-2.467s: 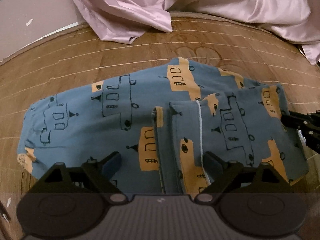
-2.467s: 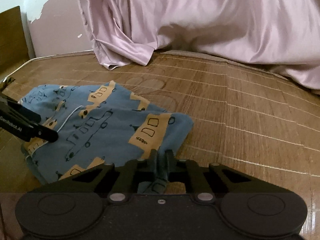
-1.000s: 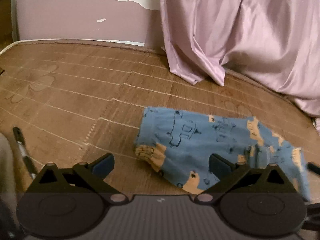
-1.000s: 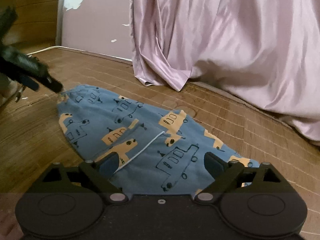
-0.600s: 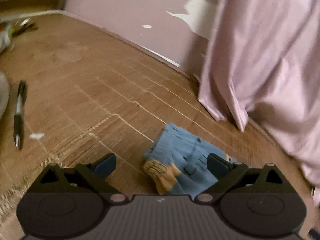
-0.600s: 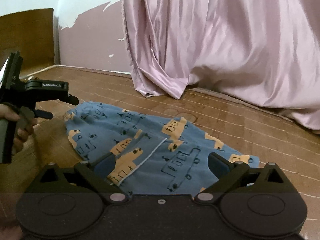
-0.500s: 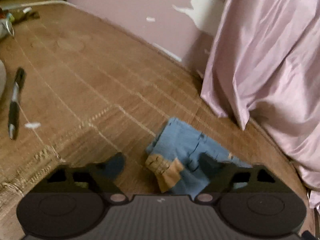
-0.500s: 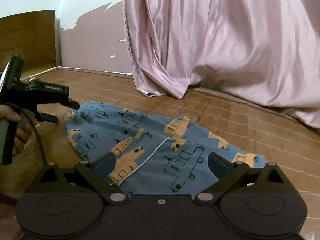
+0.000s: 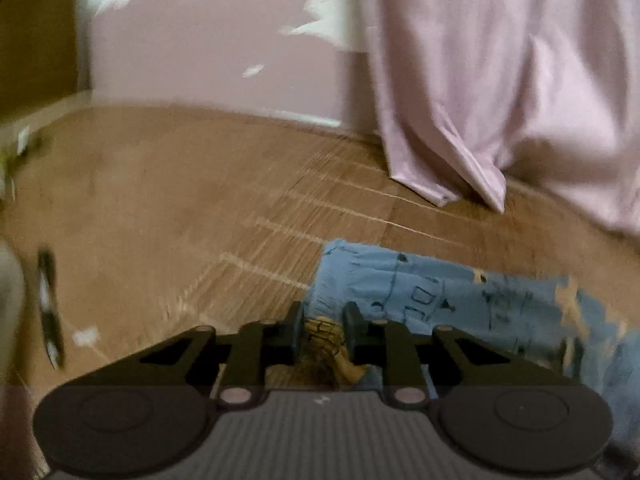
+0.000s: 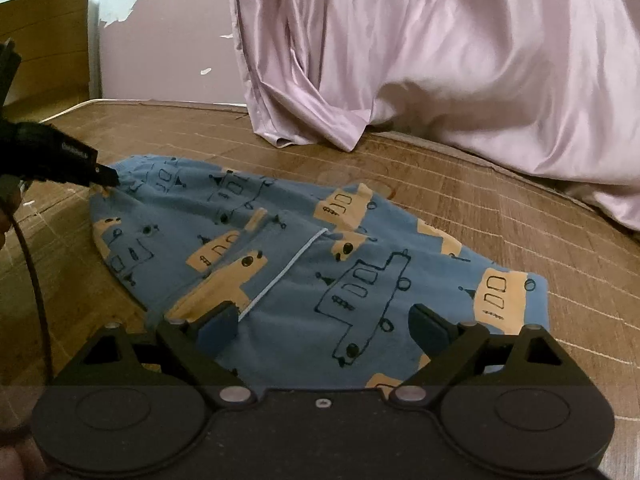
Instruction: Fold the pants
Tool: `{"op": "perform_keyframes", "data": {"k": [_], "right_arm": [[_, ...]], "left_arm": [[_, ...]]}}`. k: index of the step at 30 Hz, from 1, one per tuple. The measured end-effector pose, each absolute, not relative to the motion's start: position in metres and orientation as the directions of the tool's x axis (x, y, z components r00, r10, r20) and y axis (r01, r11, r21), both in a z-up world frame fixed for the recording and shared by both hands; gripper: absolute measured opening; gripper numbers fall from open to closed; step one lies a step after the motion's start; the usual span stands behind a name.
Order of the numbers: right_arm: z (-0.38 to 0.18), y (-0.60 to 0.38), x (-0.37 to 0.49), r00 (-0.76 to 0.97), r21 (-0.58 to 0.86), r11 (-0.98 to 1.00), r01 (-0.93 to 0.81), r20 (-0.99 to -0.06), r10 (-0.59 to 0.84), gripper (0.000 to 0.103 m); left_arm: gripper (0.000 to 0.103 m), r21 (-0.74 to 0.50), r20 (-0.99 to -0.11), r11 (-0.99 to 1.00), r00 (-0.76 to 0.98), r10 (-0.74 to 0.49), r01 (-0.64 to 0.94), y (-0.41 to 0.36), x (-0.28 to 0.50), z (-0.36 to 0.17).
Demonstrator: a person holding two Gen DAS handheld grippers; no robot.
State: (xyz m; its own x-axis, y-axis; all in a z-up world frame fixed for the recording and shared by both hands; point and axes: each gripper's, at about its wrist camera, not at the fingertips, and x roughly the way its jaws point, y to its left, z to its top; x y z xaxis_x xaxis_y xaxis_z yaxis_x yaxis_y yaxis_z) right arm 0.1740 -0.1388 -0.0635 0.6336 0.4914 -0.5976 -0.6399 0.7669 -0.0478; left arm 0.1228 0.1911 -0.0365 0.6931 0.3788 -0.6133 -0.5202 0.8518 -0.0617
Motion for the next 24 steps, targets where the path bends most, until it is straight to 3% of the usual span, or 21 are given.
{"op": "perform_keyframes", "data": {"k": [7,10,13,14,15,21,24], "right_arm": [[-0.068,-0.143,0.177,0.619,-0.006,0.77,-0.638,-0.598,0.508,0.094],[-0.069,-0.143,0.178,0.619,-0.004,0.768,-0.64,-0.595,0.513,0.095],[-0.07,-0.143,0.178,0.618,0.005,0.77,-0.637,-0.593,0.515,0.095],[-0.07,-0.143,0.178,0.618,0.007,0.771,-0.637,-0.593,0.516,0.095],[-0.07,-0.143,0.178,0.618,0.008,0.771,-0.637,-0.593,0.517,0.095],[-0.07,-0.145,0.18,0.612,0.018,0.769,-0.639,-0.593,0.523,0.095],[-0.07,-0.145,0.18,0.609,0.026,0.769,-0.639,-0.593,0.526,0.095]], "left_arm": [[0.023,0.29,-0.52,0.897,0.732,0.441,-0.334,0.134,0.144,-0.041],[0.024,0.354,-0.514,0.883,0.724,0.46,-0.309,0.126,0.152,-0.049],[0.037,0.324,-0.548,0.88,0.69,0.473,-0.346,0.138,0.158,-0.053],[0.051,0.304,-0.556,0.878,0.679,0.479,-0.37,0.145,0.156,-0.054],[0.058,0.281,-0.568,0.876,0.668,0.481,-0.392,0.151,0.156,-0.054],[0.074,0.148,-0.628,0.885,0.649,0.429,-0.442,0.177,0.148,-0.053],[0.074,0.033,-0.662,0.885,0.653,0.368,-0.465,0.194,0.147,-0.054]]}}
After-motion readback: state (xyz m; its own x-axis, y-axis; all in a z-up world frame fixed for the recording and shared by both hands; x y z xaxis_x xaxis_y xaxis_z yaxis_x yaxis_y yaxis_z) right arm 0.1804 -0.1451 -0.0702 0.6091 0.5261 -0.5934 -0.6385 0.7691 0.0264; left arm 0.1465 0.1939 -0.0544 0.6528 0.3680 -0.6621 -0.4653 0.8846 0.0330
